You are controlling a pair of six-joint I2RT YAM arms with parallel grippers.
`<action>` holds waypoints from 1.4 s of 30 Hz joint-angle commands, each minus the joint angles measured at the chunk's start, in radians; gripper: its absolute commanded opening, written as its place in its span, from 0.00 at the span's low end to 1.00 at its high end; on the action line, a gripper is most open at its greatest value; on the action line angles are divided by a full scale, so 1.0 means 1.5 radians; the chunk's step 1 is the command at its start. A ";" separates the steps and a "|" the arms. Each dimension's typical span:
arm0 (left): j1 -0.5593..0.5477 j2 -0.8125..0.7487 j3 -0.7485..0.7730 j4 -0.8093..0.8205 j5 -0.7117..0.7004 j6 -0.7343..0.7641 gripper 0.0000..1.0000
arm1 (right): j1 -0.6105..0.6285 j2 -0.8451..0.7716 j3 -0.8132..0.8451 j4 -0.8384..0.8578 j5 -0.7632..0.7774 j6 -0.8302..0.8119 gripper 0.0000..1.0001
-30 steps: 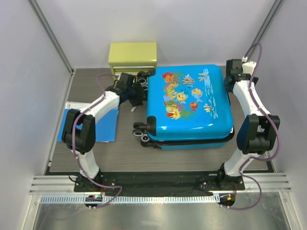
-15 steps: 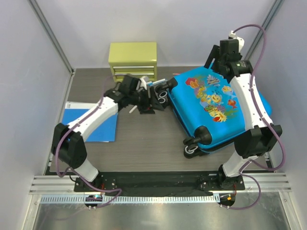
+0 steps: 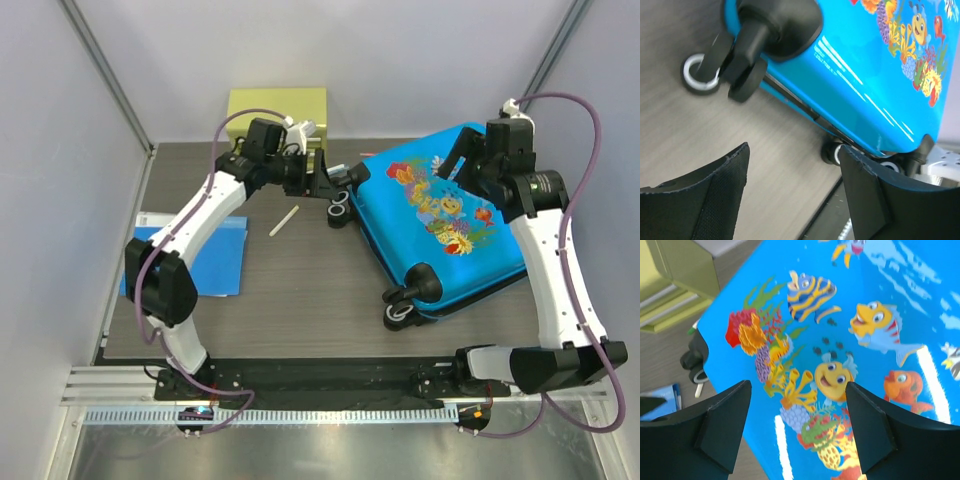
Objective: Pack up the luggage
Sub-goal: Zip the luggage at the center of the board.
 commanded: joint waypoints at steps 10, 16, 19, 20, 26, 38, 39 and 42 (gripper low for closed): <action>-0.028 0.141 0.133 0.148 0.016 0.167 0.79 | 0.002 -0.150 -0.080 -0.197 -0.094 0.059 0.82; -0.039 0.198 0.191 0.151 0.005 0.195 0.80 | 0.002 -0.189 -0.111 -0.229 -0.137 0.081 0.82; -0.040 0.219 0.197 0.136 0.012 0.212 0.80 | 0.002 -0.197 -0.110 -0.231 -0.142 0.085 0.82; -0.040 0.222 0.197 0.137 0.021 0.211 0.79 | 0.002 -0.199 -0.110 -0.231 -0.143 0.086 0.82; -0.041 0.238 0.191 0.103 0.040 0.214 0.63 | 0.002 -0.217 -0.099 -0.275 -0.129 0.099 0.82; -0.039 0.216 0.104 0.104 0.049 0.179 0.00 | 0.002 -0.301 -0.199 -0.373 -0.092 0.143 0.82; -0.040 0.210 0.096 0.105 0.043 0.177 0.00 | 0.002 -0.316 -0.209 -0.376 -0.083 0.145 0.82; -0.039 0.180 0.049 0.124 0.049 0.163 0.00 | 0.002 -0.338 -0.249 -0.384 -0.075 0.162 0.82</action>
